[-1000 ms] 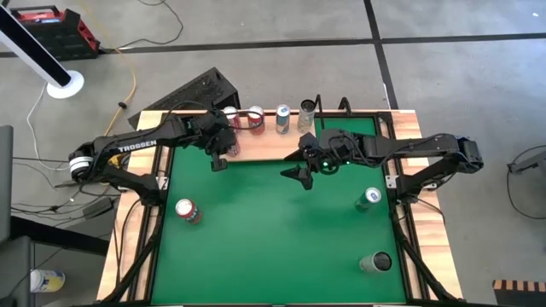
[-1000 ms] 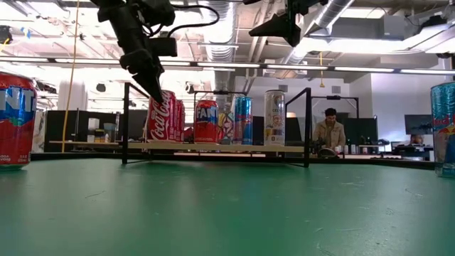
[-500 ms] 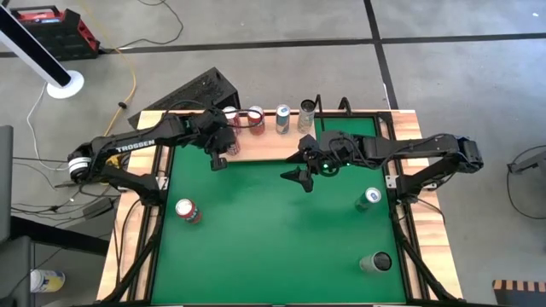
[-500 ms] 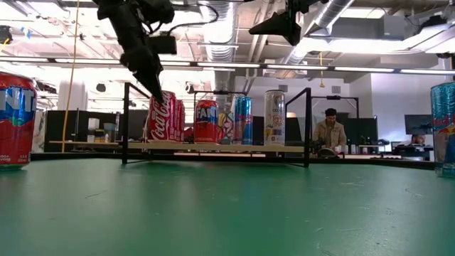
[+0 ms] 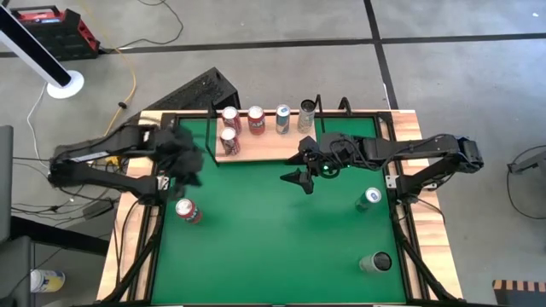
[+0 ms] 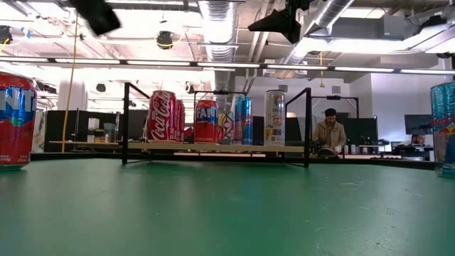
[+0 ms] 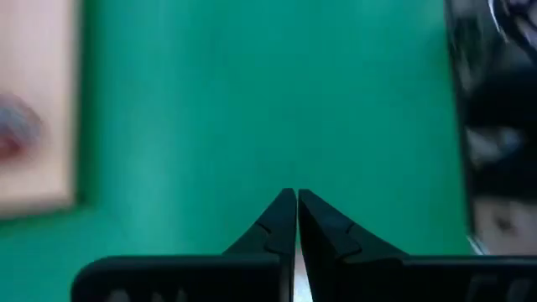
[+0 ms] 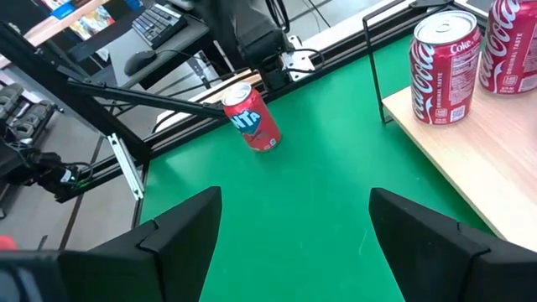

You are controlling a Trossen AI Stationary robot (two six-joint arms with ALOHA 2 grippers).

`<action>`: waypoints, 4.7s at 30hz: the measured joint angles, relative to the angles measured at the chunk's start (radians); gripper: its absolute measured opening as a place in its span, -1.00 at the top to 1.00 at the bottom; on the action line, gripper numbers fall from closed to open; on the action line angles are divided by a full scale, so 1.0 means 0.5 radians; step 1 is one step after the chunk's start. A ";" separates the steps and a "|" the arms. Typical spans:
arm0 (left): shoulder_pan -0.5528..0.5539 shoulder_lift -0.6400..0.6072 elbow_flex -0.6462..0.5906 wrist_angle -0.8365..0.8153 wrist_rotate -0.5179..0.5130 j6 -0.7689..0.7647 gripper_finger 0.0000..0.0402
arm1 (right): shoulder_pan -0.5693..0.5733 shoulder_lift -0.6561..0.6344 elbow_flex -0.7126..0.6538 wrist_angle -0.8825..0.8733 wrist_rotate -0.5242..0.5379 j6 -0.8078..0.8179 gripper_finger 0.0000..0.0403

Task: Place canned beverage on shelf
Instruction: Put the red soda can on the shelf

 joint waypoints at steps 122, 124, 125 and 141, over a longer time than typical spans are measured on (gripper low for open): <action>-0.208 1.067 0.406 0.366 -0.403 0.255 -0.34 | 0.035 -0.379 0.001 -0.496 0.206 -0.283 -0.62; -0.156 1.137 0.478 0.365 -0.406 0.312 -0.34 | 0.033 -0.373 0.001 -0.495 0.206 -0.296 -0.62; -0.129 1.172 0.512 0.363 -0.416 0.323 -0.34 | 0.034 -0.366 0.001 -0.492 0.208 -0.307 -0.62; 0.264 1.398 0.814 0.450 -0.417 0.601 -0.34 | 0.034 -0.339 0.001 -0.469 0.257 -0.229 -0.62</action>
